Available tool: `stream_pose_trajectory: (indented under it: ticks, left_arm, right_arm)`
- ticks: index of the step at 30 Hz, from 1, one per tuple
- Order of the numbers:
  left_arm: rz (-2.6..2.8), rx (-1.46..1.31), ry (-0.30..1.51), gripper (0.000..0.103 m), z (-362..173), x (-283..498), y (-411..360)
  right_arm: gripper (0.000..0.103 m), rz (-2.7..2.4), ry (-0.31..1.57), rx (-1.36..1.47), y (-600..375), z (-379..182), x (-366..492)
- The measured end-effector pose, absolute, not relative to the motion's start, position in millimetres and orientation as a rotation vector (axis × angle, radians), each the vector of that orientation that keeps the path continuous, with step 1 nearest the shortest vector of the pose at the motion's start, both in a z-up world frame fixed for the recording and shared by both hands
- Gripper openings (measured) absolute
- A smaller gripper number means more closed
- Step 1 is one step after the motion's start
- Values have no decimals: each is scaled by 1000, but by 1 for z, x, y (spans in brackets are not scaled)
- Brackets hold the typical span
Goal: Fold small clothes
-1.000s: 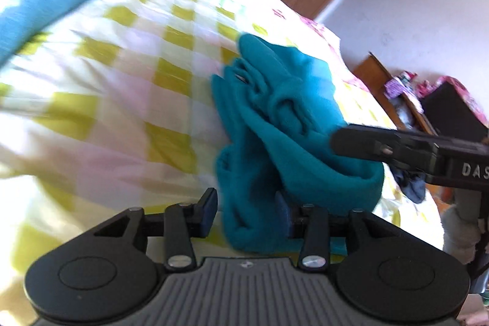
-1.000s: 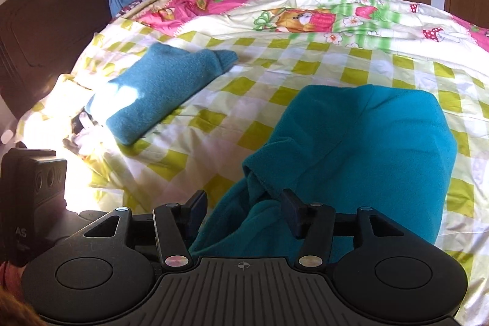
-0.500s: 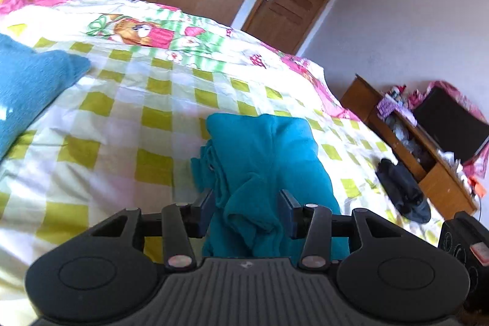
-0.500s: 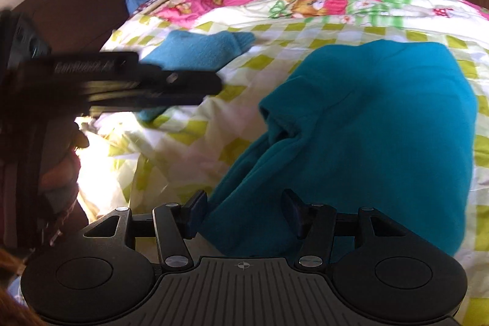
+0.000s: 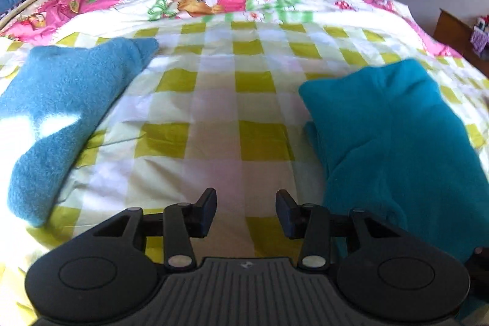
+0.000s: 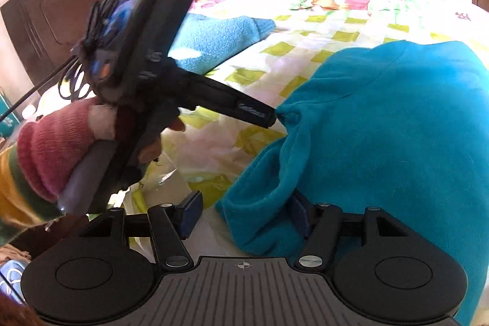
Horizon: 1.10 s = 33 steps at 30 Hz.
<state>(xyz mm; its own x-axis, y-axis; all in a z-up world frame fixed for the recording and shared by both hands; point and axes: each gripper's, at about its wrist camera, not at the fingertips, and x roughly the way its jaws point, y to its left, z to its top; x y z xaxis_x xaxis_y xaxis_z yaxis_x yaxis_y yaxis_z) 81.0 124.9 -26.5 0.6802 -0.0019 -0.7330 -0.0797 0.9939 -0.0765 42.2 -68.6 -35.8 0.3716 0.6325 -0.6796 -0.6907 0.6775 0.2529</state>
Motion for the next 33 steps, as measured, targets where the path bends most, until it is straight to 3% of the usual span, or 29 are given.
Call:
stream_pose_trajectory:
  ticks: [4,7,19,24,28,33]
  left_arm:
    - [-34,-148,714,55,17,71,120]
    - [-155,-195,745,56,30,73,106]
    - [-345,-125,766,58,34,70,62]
    - [-281,96,846,61,-8,99,40]
    - [-235,33,859,62,-16,106,60]
    - [-236,-73,745,60,24,111,69]
  right_arm:
    - [62,849,827,-46,-72,-33,40]
    - [62,844,812,-1,-79,-27,32]
    - [65,902,815,110,-74,-30,21]
    - [64,900,799,81,-75,-26,16]
    - [62,851,784,125,-116,-10,9]
    - [64,565,638,197,-198,13,46]
